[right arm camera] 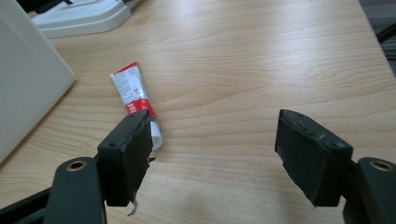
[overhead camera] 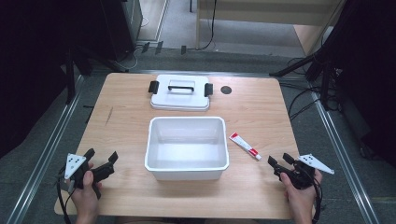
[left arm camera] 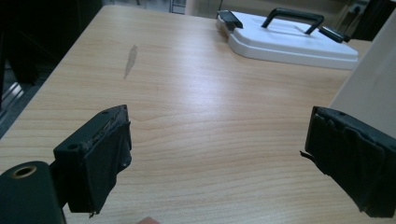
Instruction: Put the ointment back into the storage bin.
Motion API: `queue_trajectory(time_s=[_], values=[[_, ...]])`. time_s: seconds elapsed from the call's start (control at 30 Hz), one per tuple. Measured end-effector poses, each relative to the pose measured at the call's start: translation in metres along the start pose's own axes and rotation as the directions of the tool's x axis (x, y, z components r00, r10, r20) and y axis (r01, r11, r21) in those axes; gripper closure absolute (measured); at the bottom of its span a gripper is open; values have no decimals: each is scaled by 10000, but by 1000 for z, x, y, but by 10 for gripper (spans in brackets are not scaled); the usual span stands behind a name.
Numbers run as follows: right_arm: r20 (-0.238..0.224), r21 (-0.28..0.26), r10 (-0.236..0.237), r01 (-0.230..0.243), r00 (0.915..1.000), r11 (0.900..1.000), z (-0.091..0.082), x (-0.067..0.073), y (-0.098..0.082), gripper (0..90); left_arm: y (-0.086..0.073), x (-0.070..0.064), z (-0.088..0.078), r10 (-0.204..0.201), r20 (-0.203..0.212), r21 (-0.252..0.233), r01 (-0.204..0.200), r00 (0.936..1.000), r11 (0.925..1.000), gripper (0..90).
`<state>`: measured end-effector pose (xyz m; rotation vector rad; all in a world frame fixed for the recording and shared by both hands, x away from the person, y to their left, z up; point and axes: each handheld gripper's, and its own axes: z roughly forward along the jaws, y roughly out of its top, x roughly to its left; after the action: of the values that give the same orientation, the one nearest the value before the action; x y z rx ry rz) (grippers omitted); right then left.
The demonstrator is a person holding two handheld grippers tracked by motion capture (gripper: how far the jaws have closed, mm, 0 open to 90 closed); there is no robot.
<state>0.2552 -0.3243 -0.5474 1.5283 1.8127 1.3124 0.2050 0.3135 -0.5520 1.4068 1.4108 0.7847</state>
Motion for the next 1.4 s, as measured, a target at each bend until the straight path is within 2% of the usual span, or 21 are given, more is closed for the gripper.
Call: queue_trajectory(time_s=[0.13, 0.3, 0.5, 0.6, 0.63, 0.67, 0.7, 0.73, 0.77, 0.8, 0.83, 0.87, 0.9, 0.93, 1.13, 1.17, 1.2, 1.27, 1.3, 1.33, 1.4], values=[[267, 133, -259, 255, 9993, 9996, 1, 3, 0, 299, 0, 1, -1, -79, 49, -35, 79, 10000, 10000, 80], [999, 611, -632, 573, 9930, 9965, 4, 4, 5, 298, 0, 3, -2, -445, -108, -13, 445, 9989, 9990, 80], [903, 1160, -1010, 903, 9908, 9891, -3, 7, 21, 310, -2, 5, -5, -673, -230, -177, 669, 9975, 9976, 51], [627, 2008, -1611, 1456, 9850, 9688, -3, 13, 36, 311, -2, 5, -6, -769, -475, -312, 755, 9959, 9967, 40], [627, 2008, -1611, 1456, 9850, 9688, -3, 13, 36, 311, -2, 5, -6, -769, -475, -312, 755, 9959, 9967, 40], [627, 2931, -2337, 2059, 9703, 9337, 0, 18, 44, 308, -3, 2, -6, -531, -407, -397, 515, 9978, 9979, 40], [627, 2931, -2337, 2059, 9703, 9337, 0, 18, 44, 308, -3, 2, -6, -531, -407, -397, 515, 9978, 9979, 40], [459, 3566, -2706, 2373, 9616, 9036, 4, 21, 50, 297, -2, 2, -6, -454, -386, -287, 444, 9982, 9986, 40], [459, 3566, -2706, 2373, 9616, 9036, 4, 21, 50, 297, -2, 2, -6, -454, -386, -287, 444, 9982, 9986, 40], [350, 3893, -2917, 2558, 9559, 8849, 7, 23, 53, 290, -2, 3, -6, -470, -321, -259, 462, 9984, 9986, 40], [190, 4284, -3119, 2741, 9499, 8610, 9, 26, 57, 285, -2, 4, -5, -529, -284, -244, 522, 9982, 9983, 40], [-41, 4748, -3499, 3098, 9368, 8238, 14, 30, 64, 285, -2, 5, -6, -647, -193, -237, 643, 9977, 9977, 35], [-41, 4748, -3499, 3098, 9368, 8238, 14, 30, 64, 285, -2, 5, -6, -647, -193, -237, 643, 9977, 9977, 16], [-341, 5164, -3763, 3387, 9259, 7865, 21, 34, 70, 282, -2, 6, -6, -719, -210, -220, 715, 9972, 9972, 0], [-1293, 6364, -4270, 4051, 8950, 6564, 42, 50, 85, 276, -1, 2, -4, -381, -353, -36, 380, 9986, 9993, 0], [-1293, 6364, -4270, 4051, 8950, 6564, 42, 50, 85, 276, -1, 2, -4, -351, -354, -16, 351, 9988, 9994, 0], [-1619, 6685, -4266, 4169, 8898, 6159, 50, 51, 88, 280, -2, 2, -4, -386, -330, -64, 384, 9987, 9992, 0], [-1766, 6915, -4248, 4191, 8879, 5883, 56, 52, 91, 281, -2, 2, -5, -436, -293, -82, 433, 9986, 9990, 0], [-1766, 6915, -4248, 4191, 8879, 5883, 56, 52, 91, 281, -2, 3, -5, -480, -264, -94, 478, 9985, 9988, 0], [-1896, 7106, -4360, 4294, 8797, 5574, 62, 55, 96, 297, -2, 3, -5, -515, -228, -95, 513, 9984, 9986, 0], [-1999, 7214, -4438, 4377, 8736, 5366, 66, 57, 100, 304, -2, 3, -5, -517, -185, -80, 515, 9985, 9986, 0]])
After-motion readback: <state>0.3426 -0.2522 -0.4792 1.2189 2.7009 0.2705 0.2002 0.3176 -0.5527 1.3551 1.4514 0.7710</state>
